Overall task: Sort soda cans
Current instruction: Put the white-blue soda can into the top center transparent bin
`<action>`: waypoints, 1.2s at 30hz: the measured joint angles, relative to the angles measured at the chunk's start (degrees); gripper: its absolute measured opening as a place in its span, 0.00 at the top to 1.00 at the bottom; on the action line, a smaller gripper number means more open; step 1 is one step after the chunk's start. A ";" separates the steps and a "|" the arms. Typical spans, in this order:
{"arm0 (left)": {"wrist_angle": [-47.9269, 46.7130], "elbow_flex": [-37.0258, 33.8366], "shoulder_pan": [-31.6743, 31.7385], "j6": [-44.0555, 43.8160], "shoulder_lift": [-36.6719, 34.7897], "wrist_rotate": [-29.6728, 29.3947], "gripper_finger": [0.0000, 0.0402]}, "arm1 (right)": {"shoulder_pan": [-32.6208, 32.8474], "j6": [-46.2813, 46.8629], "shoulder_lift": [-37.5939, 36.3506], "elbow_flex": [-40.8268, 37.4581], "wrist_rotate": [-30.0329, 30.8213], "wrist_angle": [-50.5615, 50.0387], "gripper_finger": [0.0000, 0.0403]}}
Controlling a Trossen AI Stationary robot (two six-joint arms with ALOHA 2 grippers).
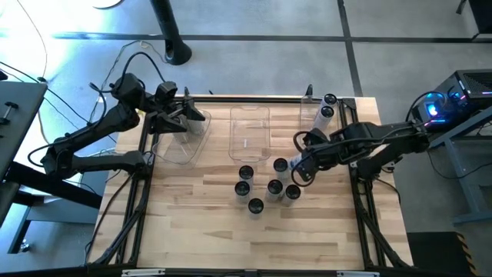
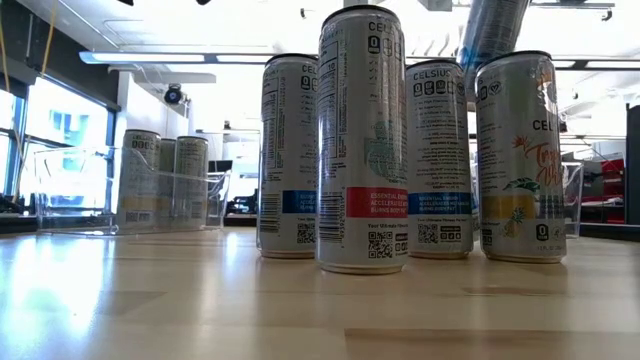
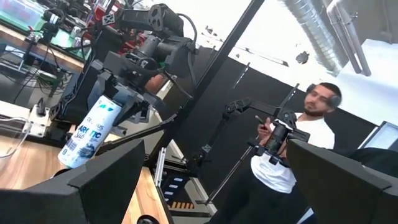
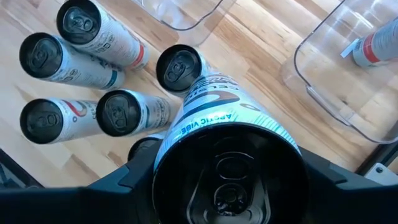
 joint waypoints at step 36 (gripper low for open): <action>-0.09 0.00 0.00 0.66 0.02 -5.11 0.04 | -1.43 -8.07 -4.33 -0.04 0.36 10.71 0.41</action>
